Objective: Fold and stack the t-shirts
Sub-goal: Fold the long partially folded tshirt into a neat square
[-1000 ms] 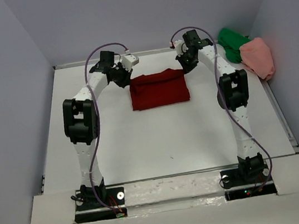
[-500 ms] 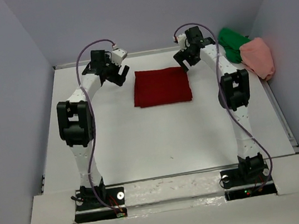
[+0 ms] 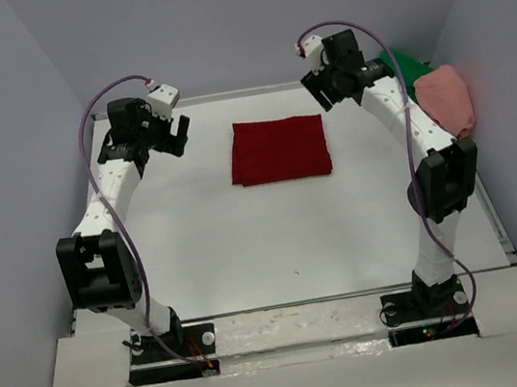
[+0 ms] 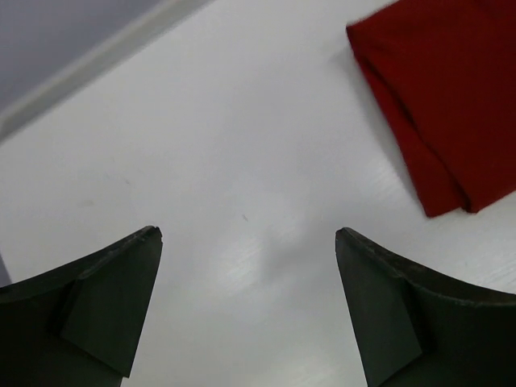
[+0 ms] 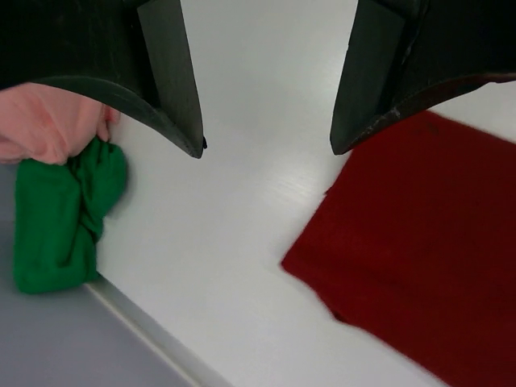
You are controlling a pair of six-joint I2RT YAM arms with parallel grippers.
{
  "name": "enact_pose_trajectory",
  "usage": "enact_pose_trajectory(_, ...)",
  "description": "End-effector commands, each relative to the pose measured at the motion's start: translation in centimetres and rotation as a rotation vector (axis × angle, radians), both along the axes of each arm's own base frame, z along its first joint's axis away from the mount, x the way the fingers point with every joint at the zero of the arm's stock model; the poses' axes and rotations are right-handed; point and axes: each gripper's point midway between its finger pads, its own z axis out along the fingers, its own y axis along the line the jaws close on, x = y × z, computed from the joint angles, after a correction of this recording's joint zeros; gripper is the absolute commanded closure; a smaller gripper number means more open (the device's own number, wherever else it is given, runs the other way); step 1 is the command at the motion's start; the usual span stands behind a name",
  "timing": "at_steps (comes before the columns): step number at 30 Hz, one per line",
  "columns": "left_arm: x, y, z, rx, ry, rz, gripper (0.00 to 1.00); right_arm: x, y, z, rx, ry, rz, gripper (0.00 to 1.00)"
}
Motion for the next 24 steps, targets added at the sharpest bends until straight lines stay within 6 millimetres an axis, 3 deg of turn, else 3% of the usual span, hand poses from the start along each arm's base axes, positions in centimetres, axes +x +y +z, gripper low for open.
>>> enact_pose_trajectory(1,-3.3,1.9,-9.1,-0.052,0.248,0.053,0.01,-4.7,6.5,-6.3,-0.288,0.078,0.137,0.32)
enact_pose_trajectory(3,-3.6,3.7,-9.2,-0.104,0.237,0.095,0.01,-5.8,8.0,-8.2,-0.425,0.06,0.154,0.37)
enact_pose_trajectory(4,-4.4,4.0,-10.4,-0.116,0.261,0.104,0.01,-5.8,8.5,-8.6,-0.445,0.047,0.151,0.39)
enact_pose_trajectory(8,-5.2,5.4,-10.9,-0.123,0.221,0.169,0.01,-4.7,10.7,-8.9,-0.501,0.007,0.14,0.56)
enact_pose_trajectory(10,-5.8,5.7,-10.5,-0.123,0.205,0.169,0.01,-4.4,11.7,-8.9,-0.532,-0.005,0.159,0.59)
enact_pose_trajectory(11,-6.2,5.9,-10.9,-0.118,0.21,0.172,0.01,-4.5,13.0,-9.0,-0.539,-0.015,0.181,0.59)
enact_pose_trajectory(15,-6.3,6.4,-9.5,-0.133,0.151,0.173,0.01,-5.5,16.0,-11.1,-0.57,-0.005,0.256,0.4)
enact_pose_trajectory(18,-6.2,6.6,-9.1,-0.142,0.144,0.184,0.01,-5.8,17.7,-12.8,-0.605,-0.002,0.289,0.37)
enact_pose_trajectory(24,-6.0,6.6,-9.0,-0.153,0.146,0.19,0.01,-7.9,23.3,-13.2,-0.59,-0.042,0.389,0.33)
